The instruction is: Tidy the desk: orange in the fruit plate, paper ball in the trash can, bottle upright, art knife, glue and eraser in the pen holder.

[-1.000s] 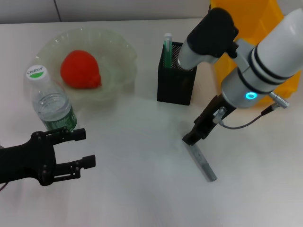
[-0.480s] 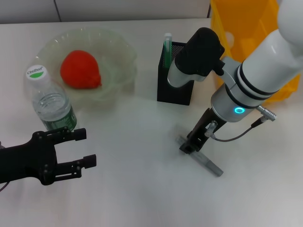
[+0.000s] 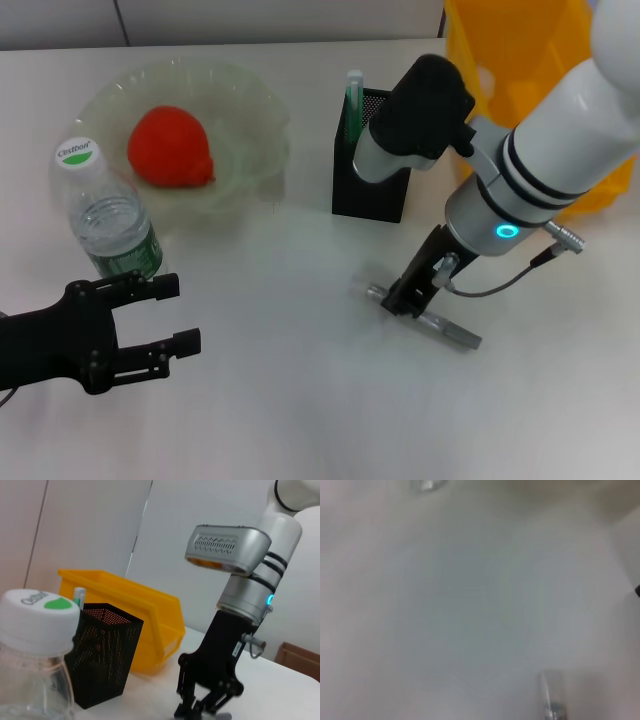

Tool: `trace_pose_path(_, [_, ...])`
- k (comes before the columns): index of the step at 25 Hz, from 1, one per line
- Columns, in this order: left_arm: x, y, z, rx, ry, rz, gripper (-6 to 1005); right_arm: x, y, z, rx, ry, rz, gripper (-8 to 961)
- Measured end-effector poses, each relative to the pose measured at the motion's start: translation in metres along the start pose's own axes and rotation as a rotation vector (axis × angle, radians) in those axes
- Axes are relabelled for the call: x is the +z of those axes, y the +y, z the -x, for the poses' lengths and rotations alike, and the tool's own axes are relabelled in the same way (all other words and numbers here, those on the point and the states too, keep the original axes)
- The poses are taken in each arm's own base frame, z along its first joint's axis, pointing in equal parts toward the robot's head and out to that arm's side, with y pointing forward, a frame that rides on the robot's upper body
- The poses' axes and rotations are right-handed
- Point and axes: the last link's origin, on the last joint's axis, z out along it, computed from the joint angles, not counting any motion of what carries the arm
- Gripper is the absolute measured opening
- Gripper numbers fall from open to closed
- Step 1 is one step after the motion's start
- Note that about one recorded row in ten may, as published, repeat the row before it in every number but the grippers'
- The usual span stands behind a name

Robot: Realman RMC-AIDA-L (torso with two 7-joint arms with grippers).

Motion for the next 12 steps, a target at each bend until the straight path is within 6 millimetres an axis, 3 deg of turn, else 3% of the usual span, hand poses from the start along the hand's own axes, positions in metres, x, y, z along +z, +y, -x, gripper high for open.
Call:
trace_pose_path(2, [0.0,0.0,0.0,0.0,0.001,0.001,782,-0.007,0.0,0.002,-0.001,-0.032,0.0,135])
trace_pose_path(3, [0.0,0.001,0.0,-0.001,0.002,0.001,783,-0.03,0.001,0.008,-0.004,-0.142,0.012,134])
trace_pose_path(4, [0.0,0.001,0.0,-0.001,0.002,0.001,783,-0.03,0.001,0.008,-0.004,-0.142,0.012,134])
trace_pose_path(5, [-0.001,0.001,0.0,-0.001,0.004,0.002,783,-0.057,0.0,0.012,0.006,-0.291,0.049,134])
trace_pose_path(7, [-0.001,0.001,0.0,-0.001,0.005,0.003,783,-0.081,-0.007,0.013,0.032,-0.483,0.09,134])
trace_pose_path(8, [-0.001,0.001,0.0,-0.001,0.005,0.003,783,-0.088,-0.012,0.013,0.045,-0.591,0.104,133])
trace_pose_path(9, [-0.001,0.001,0.0,-0.001,0.005,0.003,783,-0.088,-0.012,0.013,0.045,-0.591,0.104,133])
trace_pose_path(10, [0.0,0.001,0.0,-0.001,0.006,0.004,783,-0.091,-0.024,0.009,0.067,-0.76,0.103,133])
trace_pose_path(11, [0.0,0.001,0.0,-0.001,0.006,0.004,782,-0.091,-0.024,0.009,0.067,-0.76,0.103,133])
trace_pose_path(12, [0.0,0.001,0.0,0.0,0.007,0.005,782,-0.087,-0.035,0.004,0.082,-0.902,0.085,133])
